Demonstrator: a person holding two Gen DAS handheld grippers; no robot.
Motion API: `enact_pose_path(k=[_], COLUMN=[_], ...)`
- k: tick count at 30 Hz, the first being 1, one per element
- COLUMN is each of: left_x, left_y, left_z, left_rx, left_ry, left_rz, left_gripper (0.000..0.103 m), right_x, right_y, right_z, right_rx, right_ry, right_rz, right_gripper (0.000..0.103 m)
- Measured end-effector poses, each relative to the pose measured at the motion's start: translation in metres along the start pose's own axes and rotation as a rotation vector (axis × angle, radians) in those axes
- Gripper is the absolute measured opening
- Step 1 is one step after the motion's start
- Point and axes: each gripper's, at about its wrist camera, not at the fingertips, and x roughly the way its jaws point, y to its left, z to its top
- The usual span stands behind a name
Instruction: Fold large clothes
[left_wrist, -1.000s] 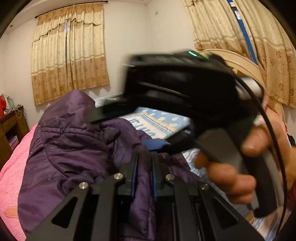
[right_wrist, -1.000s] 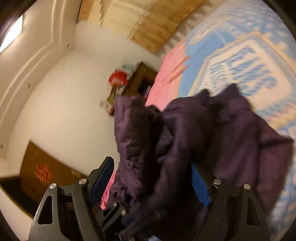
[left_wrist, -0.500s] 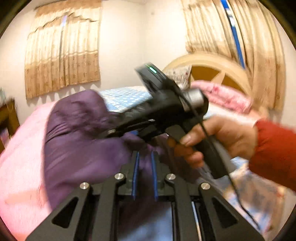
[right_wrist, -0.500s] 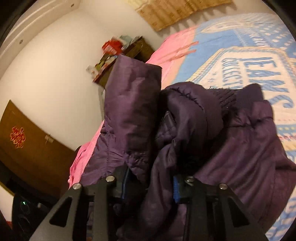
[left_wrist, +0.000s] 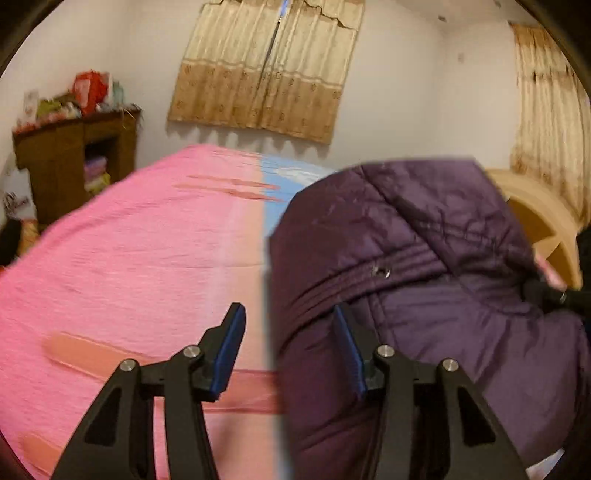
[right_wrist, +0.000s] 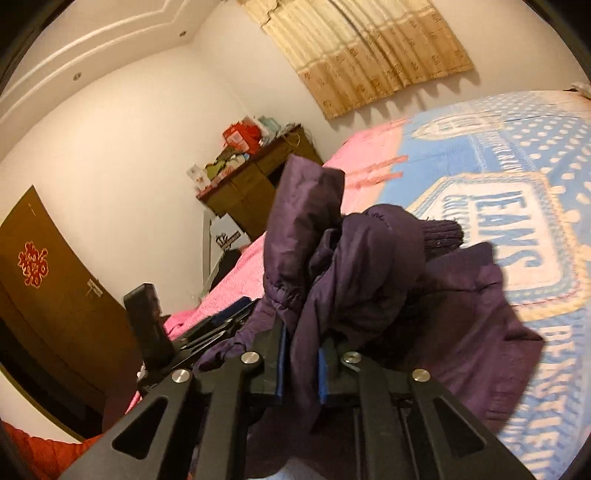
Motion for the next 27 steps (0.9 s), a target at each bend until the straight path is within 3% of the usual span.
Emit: enact_pose_path(k=[2, 5, 8, 13, 15, 17, 20, 21, 24, 27], left_x=[-0.002, 0.010, 0.029, 0.041, 0.033, 0.029, 0.035, 0.034, 0.035, 0.033], left_y=[-0.036, -0.098, -0.125, -0.147, -0.131, -0.125, -0.119, -0.119, -0.121, -0.118], left_z=[0.003, -0.007, -0.018, -0.029, -0.031, -0.031, -0.036, -0.036, -0.039, -0.042], left_rx=[0.057, 0.270, 0.327, 0.427, 0.407, 0.399, 0.387, 0.382, 0.374, 0.365], left_ry=[-0.001, 0.014, 0.071, 0.054, 0.059, 0.060, 0.050, 0.047, 0.042, 0.049], left_rz=[-0.066, -0.002, 0.040, 0.139, 0.128, 0.114, 0.114, 0.118, 0.122, 0.111], left_gripper=[0.047, 0.039, 0.035, 0.034, 0.035, 0.035, 0.035, 0.034, 0.034, 0.034], right_x=[-0.021, -0.047, -0.035, -0.039, -0.043, -0.066, -0.108, -0.113, -0.103, -0.055], right_y=[-0.024, -0.069, -0.120, -0.169, -0.164, -0.151, -0.097, -0.079, -0.029, -0.002], right_z=[-0.002, -0.018, -0.048, -0.083, -0.083, -0.081, -0.059, -0.047, -0.004, 0.039], right_rx=[0.057, 0.160, 0.253, 0.458, 0.454, 0.412, 0.240, 0.182, 0.057, -0.013], right_ry=[-0.026, -0.035, 0.008, -0.076, -0.064, -0.049, -0.140, -0.157, -0.157, -0.108], right_rz=[-0.002, -0.031, -0.096, -0.001, -0.023, -0.106, -0.304, -0.310, -0.323, -0.426], right_gripper=[0.012, 0.012, 0.012, 0.018, 0.025, 0.026, 0.026, 0.026, 0.026, 0.026])
